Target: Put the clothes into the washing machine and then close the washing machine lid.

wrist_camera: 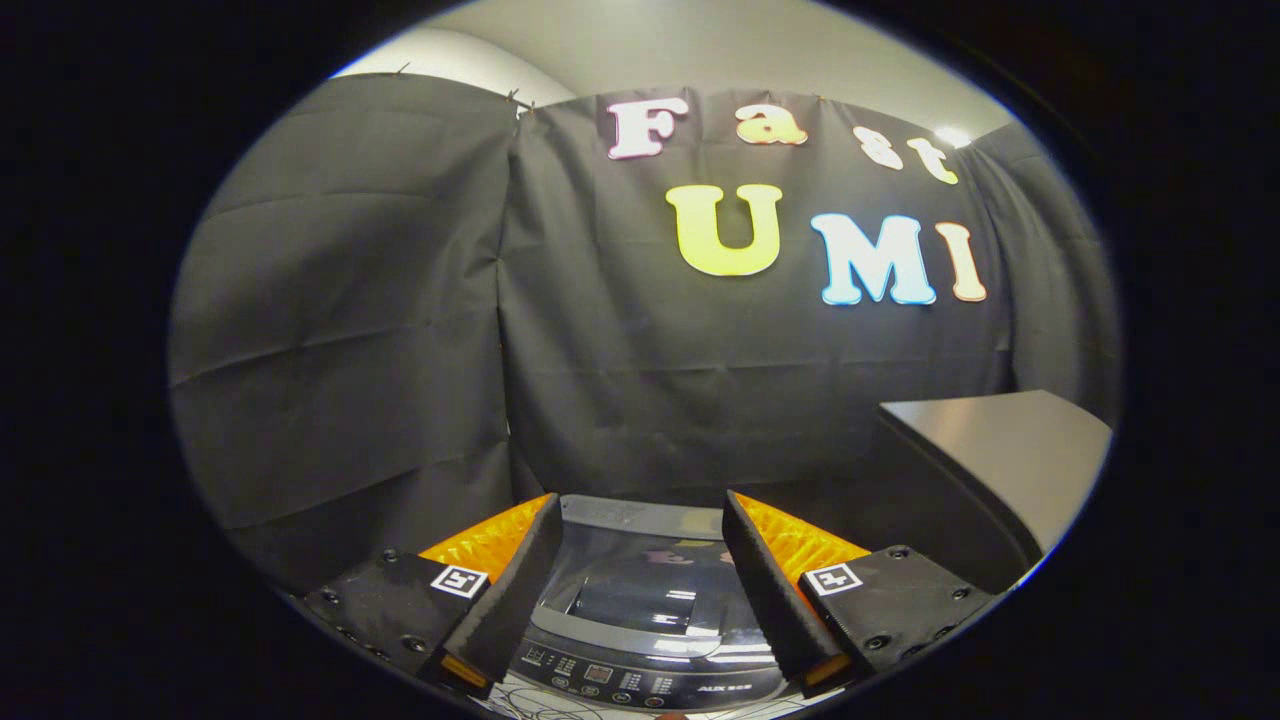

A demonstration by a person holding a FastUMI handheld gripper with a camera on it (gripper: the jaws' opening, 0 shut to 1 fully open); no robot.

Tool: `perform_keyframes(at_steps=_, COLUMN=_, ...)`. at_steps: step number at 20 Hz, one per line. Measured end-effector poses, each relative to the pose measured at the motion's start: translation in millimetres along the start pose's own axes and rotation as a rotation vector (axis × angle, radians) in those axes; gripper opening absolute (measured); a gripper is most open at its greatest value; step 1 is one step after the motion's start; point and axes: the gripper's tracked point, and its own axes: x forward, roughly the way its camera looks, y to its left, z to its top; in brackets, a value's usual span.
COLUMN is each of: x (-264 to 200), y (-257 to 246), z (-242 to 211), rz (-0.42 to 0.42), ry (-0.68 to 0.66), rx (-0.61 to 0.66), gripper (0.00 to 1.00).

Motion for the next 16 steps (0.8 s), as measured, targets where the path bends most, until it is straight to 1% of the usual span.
perform_keyframes(at_steps=4, x=-47, y=-32, z=26, rz=0.012, ry=-0.061, rx=-0.030, gripper=0.99)
perform_keyframes(at_steps=7, x=-80, y=-58, z=36, rz=0.008, ry=-0.082, rx=-0.049, gripper=0.99)
perform_keyframes(at_steps=12, x=-130, y=-107, z=51, rz=-0.036, ry=-0.109, rx=-0.049, gripper=0.99)
perform_keyframes(at_steps=16, x=-170, y=-149, z=62, rz=-0.088, ry=-0.137, rx=-0.041, gripper=0.99)
